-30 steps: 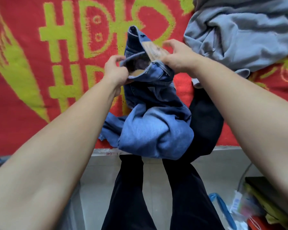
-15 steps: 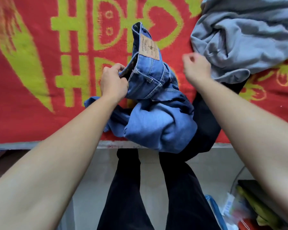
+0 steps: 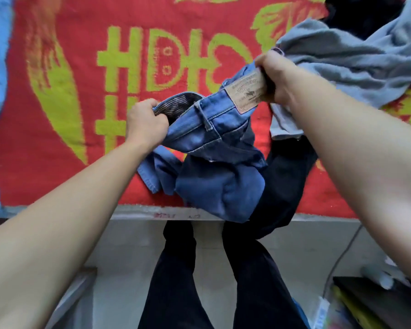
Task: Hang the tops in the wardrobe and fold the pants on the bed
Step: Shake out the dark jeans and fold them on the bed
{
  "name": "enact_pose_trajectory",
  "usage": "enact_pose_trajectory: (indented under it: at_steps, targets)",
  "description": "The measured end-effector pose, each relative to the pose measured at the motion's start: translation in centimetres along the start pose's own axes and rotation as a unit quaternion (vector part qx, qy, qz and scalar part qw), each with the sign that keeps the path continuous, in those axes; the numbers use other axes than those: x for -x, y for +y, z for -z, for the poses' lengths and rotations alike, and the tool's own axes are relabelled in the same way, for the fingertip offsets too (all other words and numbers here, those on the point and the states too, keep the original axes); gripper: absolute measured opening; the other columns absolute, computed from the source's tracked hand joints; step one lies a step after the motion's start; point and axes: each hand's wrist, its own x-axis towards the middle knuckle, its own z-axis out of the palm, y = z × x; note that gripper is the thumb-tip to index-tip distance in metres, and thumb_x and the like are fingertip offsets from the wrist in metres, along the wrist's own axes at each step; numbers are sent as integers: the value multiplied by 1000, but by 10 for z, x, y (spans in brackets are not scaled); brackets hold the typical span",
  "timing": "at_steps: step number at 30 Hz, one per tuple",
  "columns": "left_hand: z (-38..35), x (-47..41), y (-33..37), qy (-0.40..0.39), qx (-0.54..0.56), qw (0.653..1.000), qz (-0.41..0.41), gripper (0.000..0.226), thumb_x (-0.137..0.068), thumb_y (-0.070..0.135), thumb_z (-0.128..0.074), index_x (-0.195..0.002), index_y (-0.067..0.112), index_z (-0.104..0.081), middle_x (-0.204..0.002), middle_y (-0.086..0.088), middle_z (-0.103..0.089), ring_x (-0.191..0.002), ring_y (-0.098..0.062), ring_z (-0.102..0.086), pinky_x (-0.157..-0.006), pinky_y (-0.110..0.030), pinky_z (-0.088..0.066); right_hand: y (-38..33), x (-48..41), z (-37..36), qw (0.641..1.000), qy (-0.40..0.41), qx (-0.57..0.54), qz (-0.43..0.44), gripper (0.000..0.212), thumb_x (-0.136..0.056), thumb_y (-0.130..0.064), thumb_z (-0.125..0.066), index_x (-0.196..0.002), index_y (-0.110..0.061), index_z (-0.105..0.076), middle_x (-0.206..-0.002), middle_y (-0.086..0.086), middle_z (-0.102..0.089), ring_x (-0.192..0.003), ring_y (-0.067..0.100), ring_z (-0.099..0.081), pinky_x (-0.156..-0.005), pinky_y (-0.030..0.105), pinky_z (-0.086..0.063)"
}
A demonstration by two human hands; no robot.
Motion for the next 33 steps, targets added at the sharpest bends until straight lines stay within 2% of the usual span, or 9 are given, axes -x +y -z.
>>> enact_pose_trajectory:
  at_steps: [3, 7, 11, 16, 20, 23, 25, 30, 33]
  targets:
    - [49, -5, 36, -28, 53, 998, 15, 31, -70, 38, -45, -73, 10, -60, -73, -19, -60, -77, -36, -55, -66, -41, -39, -36, 46, 44, 996, -55, -73, -19, 36, -97, -19, -35, -69, -17, -58, -47, -7, -58, -38, 9, -52, -49, 19, -50]
    - [133, 2, 108, -112, 106, 988, -18, 80, -48, 82, -67, -91, 14, -60, -79, 5, -59, -69, -14, -53, -58, -32, -39, -99, 130, 76, 991, -60, -102, 57, 43, -101, -12, -28, -75, -11, -62, -46, -5, -51, -39, 9, -47, -51, 25, -55]
    - [237, 12, 175, -139, 58, 982, -112, 89, -33, 59, -92, -102, 18, -54, -96, 3, -63, -83, -12, -61, -63, -26, -50, -176, 223, 101, 966, 13, -209, 154, 35, -99, -11, -24, -76, -12, -49, -65, 2, -42, -50, 15, -42, -53, 24, -49]
    - [381, 26, 264, 139, 80, 955, -250, 49, -64, 44, -88, -95, 21, -59, -88, 1, -66, -78, -18, -61, -64, -27, -42, -276, 351, 137, 897, 16, -301, 323, 42, -96, -2, -28, -128, 8, -54, -94, 20, -58, -89, 30, -60, -90, 39, -57]
    - [479, 47, 326, 332, 123, 880, -315, 42, -76, 54, -68, -106, 26, -61, -93, 7, -68, -82, -19, -61, -68, -25, -40, -332, 446, 148, 793, 76, -303, 523, 72, -95, 4, -43, -156, -16, -10, -118, 16, -60, -87, 24, -67, -73, 37, -62]
    - [529, 62, 354, 394, 107, 852, -327, 37, -77, 46, -54, -107, 28, -67, -99, -2, -72, -91, -29, -61, -73, -30, -42, -356, 497, 154, 747, 124, -177, 628, 65, -85, -15, -52, -147, -28, -39, -132, 3, -58, -104, 19, -69, -86, 42, -59]
    - [541, 67, 358, 408, 107, 850, -315, 31, -76, 43, -49, -94, 27, -68, -78, -1, -66, -77, -29, -53, -65, -30, -35, -358, 509, 160, 736, 169, -56, 653, 49, -81, -29, -53, -129, -37, -58, -120, -16, -65, -109, 12, -64, -98, 44, -53]
    - [527, 53, 336, 329, 92, 895, -286, 24, -76, 51, -61, -79, 27, -61, -64, 8, -56, -70, -24, -54, -63, -30, -39, -319, 489, 163, 729, 187, 168, 637, 83, -69, -39, -66, -147, -30, -39, -130, -8, -55, -117, 7, -54, -103, 21, -42]
    - [531, 43, 335, 271, 210, 895, -283, 19, -69, 42, -78, -69, 29, -64, -66, 14, -61, -69, -15, -58, -62, -30, -50, -316, 481, 169, 668, 266, 275, 638, 77, -73, -23, -78, -144, -22, -46, -117, -5, -62, -106, 12, -59, -86, 5, -36]
